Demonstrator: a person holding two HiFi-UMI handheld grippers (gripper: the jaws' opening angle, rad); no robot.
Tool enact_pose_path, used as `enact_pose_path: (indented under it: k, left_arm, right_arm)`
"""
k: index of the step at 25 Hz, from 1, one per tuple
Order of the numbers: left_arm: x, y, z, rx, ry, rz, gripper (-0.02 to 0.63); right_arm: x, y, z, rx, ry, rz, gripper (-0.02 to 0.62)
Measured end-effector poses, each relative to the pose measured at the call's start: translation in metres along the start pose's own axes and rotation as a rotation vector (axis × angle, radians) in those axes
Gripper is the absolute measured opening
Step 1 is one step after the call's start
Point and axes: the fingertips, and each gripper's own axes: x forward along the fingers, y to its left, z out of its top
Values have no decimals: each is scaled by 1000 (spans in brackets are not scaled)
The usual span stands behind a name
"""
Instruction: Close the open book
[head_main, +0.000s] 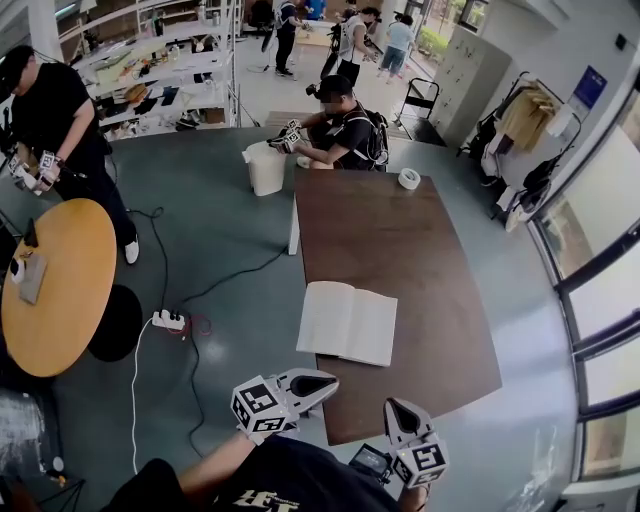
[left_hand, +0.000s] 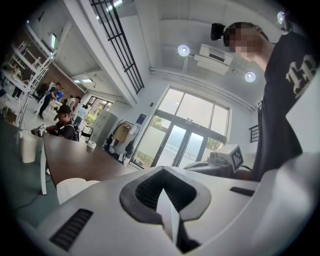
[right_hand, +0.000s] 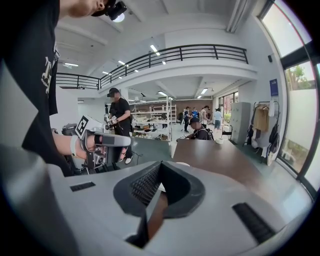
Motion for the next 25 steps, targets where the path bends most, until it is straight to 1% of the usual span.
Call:
enact_pose_path:
  k: [6,10,16,19,22,25]
  left_arm:
    - [-4,20,8,-8,2,12,6]
    - [-5,35,14,-10,4,13,6]
    - [6,50,11,-2,31,16,6]
    - [17,53,11,6,32,32,6]
    - [33,55,8,14,40,66,6]
    - [56,49,5,18,30,93,6]
  right_arm:
    - [20,0,13,-18,15,23,-12]
    - [29,1,17,-58,43,36,-12]
    - [33,-9,5,-50,74,38,-12]
    - [32,-21,2,-52,78,51,-12]
    - [29,-35,3,-78,64,72,-12]
    - [20,-59,-1,-90,47,91,-12]
